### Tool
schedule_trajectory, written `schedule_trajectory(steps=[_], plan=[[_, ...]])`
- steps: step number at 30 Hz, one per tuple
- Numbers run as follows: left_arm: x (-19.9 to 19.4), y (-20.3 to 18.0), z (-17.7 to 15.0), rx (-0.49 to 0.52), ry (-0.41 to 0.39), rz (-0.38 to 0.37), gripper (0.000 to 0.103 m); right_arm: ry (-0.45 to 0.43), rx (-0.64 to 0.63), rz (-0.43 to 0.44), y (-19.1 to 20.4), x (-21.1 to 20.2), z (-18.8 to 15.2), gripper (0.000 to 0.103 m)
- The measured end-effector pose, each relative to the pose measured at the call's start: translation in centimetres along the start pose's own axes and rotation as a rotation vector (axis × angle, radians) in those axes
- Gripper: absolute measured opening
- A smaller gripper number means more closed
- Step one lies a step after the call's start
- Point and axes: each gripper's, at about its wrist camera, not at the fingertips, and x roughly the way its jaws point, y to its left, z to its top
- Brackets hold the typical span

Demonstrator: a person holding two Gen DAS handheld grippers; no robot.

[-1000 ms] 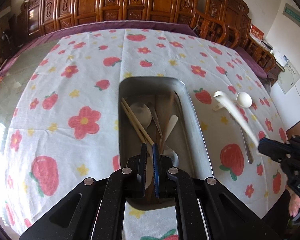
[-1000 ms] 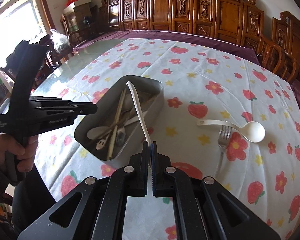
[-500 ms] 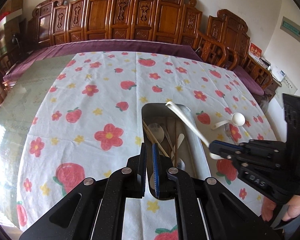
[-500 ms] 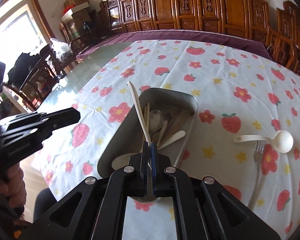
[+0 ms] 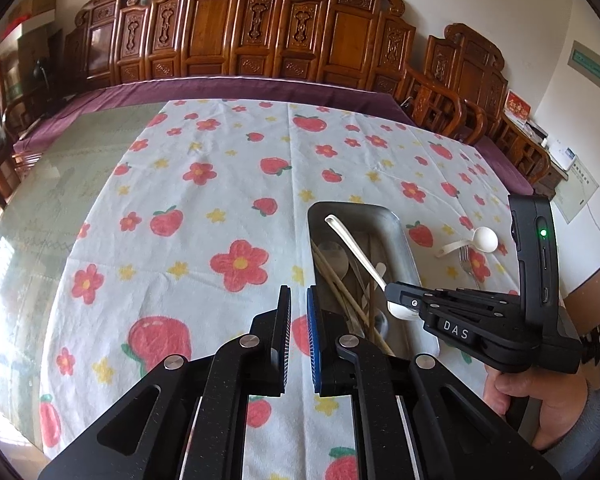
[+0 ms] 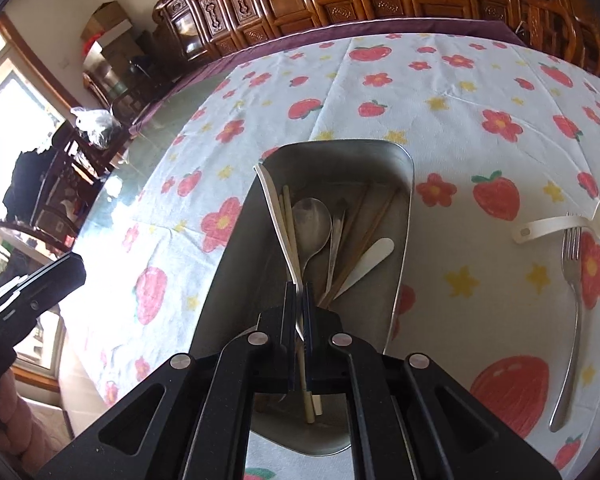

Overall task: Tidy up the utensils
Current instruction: 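Lower the white knife into the tray and open the right gripper, then move both open grippers toward the remaining white spoon and metal fork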

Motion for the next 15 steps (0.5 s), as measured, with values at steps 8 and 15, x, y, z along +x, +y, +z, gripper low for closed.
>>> schedule_trajectory(steps=[8, 15], plan=[[0.4, -1.2, 0.0, 0.014, 0.007, -0.003, 0.009, -0.06, -0.113, 0.0, -0.2, -2.8, -0.5, 0.007], [0.6, -3.5, -0.1, 0.038, 0.011, -0.025, 0.012, -0.118, -0.169, -0.085, -4.0, -7.2, -2.1, 0.007]])
